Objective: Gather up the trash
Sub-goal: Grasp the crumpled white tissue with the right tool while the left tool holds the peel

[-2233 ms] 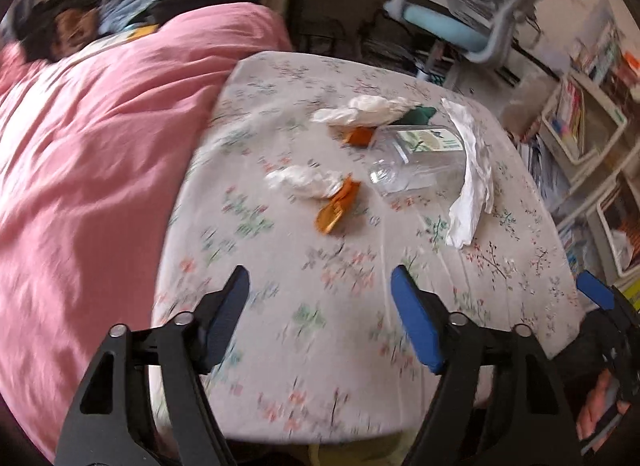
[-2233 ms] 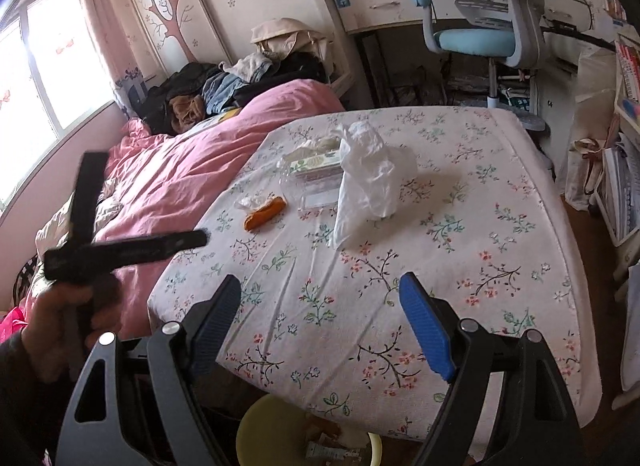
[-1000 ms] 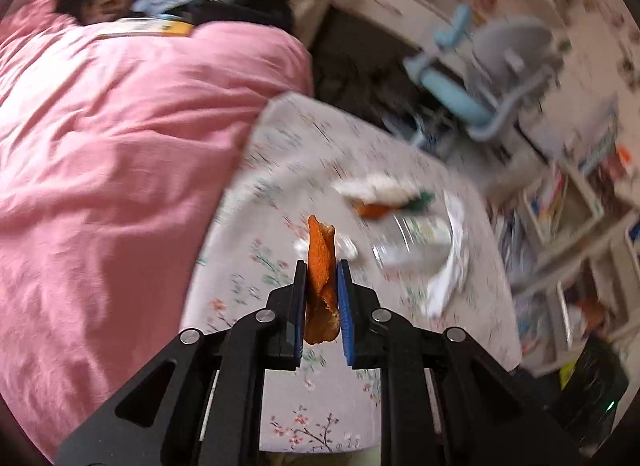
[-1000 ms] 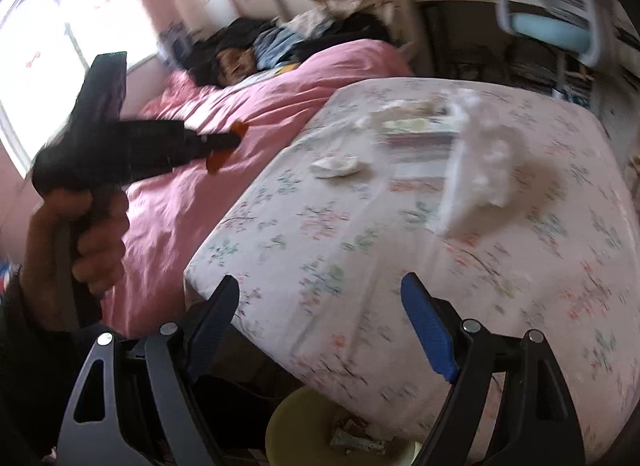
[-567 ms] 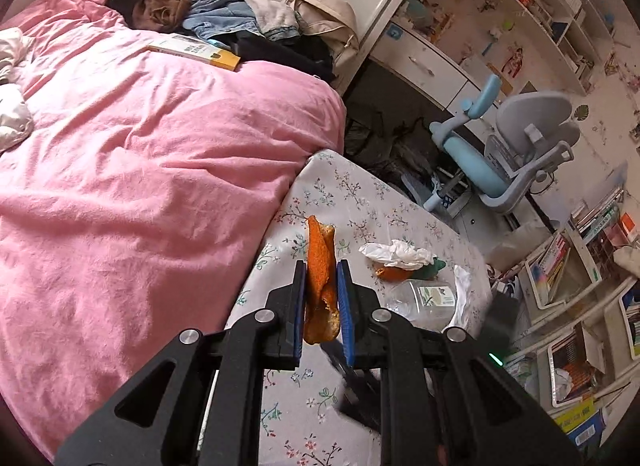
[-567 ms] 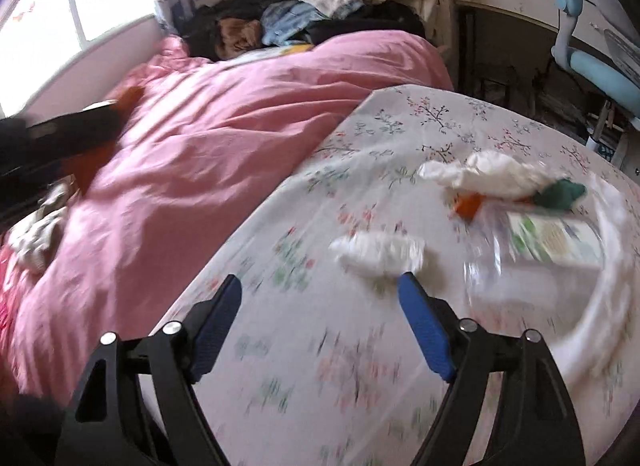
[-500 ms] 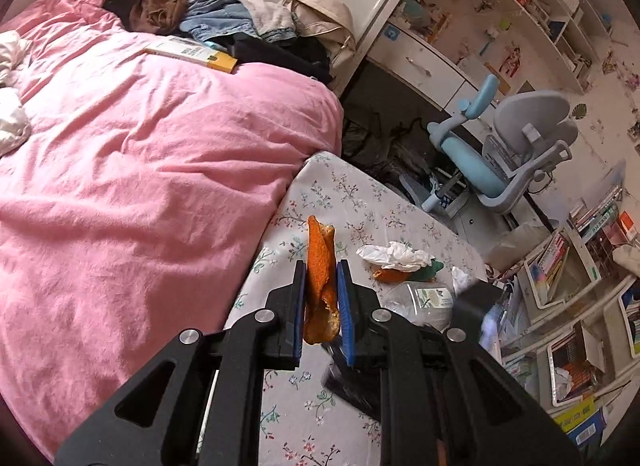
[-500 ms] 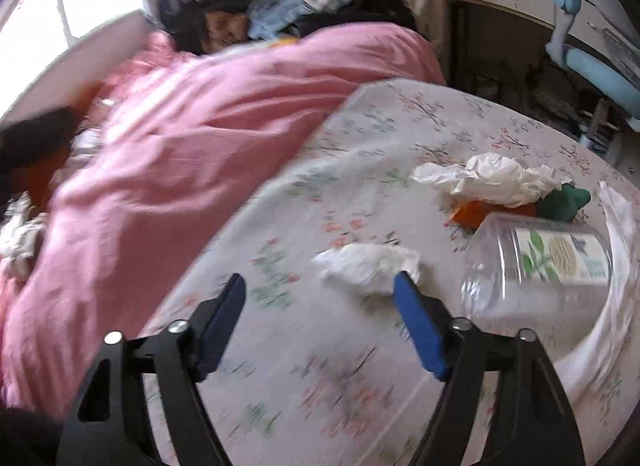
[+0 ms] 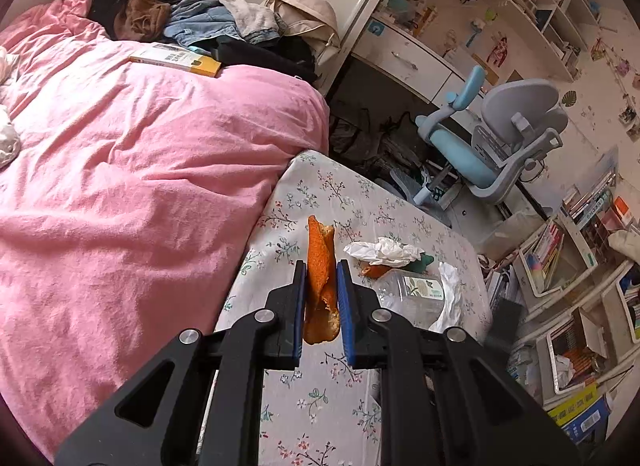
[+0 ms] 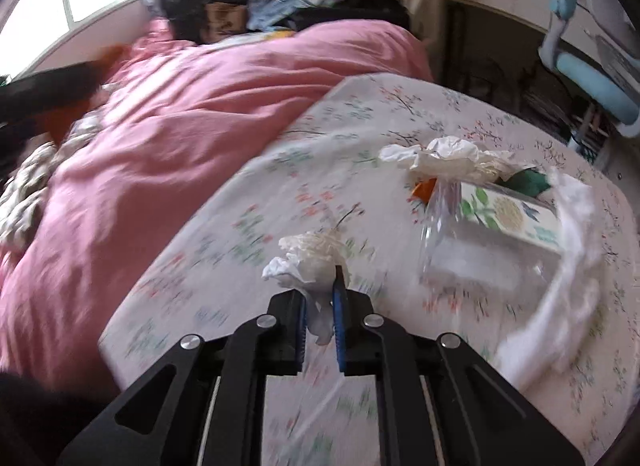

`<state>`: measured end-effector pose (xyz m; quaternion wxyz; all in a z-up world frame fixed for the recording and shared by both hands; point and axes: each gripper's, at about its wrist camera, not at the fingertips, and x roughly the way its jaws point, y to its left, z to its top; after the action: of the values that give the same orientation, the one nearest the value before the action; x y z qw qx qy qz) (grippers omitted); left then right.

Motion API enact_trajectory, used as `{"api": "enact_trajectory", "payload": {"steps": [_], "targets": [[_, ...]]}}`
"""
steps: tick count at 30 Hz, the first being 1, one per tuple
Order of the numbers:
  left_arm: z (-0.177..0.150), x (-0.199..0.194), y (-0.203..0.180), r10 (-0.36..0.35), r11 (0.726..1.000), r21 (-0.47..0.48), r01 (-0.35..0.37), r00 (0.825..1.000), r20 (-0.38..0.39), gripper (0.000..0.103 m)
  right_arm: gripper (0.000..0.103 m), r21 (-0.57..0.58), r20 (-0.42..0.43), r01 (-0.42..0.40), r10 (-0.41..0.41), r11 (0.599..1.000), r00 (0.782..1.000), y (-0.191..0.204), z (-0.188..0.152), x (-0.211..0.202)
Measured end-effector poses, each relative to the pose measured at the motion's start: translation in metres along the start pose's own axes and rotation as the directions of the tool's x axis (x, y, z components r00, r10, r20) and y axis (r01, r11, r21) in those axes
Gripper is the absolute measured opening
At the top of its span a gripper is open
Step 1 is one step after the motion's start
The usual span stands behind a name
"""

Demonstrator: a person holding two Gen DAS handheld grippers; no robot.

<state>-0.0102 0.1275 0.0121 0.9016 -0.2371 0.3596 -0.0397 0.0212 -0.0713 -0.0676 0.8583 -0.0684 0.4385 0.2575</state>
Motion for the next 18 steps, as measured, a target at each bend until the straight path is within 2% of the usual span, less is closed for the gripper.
{"api": "enact_trajectory", "payload": {"steps": [4, 9, 15, 18], "targets": [[-0.006, -0.001, -0.005, -0.004, 1.000, 0.021, 0.004, 1.000, -0.012, 0.015, 0.012, -0.008, 0.036, -0.043, 0.044, 0.999, 0.998, -0.001, -0.019, -0.049], [-0.016, -0.001, -0.014, 0.000, 0.998, 0.062, 0.002, 1.000, -0.029, 0.015, 0.012, 0.053, 0.083, -0.048, 0.044, 0.997, 0.996, -0.025, -0.046, -0.096], [-0.027, 0.006, -0.021, 0.020, 0.995, 0.097, -0.014, 0.998, -0.064, 0.015, 0.013, 0.216, 0.123, -0.097, 0.071, 0.972, 0.990, -0.057, -0.063, -0.105], [-0.029, 0.010, -0.025, 0.029, 0.993, 0.113, -0.020, 0.997, -0.072, 0.015, 0.014, 0.225, 0.140, -0.110, 0.079, 0.968, 0.987, -0.059, -0.061, -0.108]]}}
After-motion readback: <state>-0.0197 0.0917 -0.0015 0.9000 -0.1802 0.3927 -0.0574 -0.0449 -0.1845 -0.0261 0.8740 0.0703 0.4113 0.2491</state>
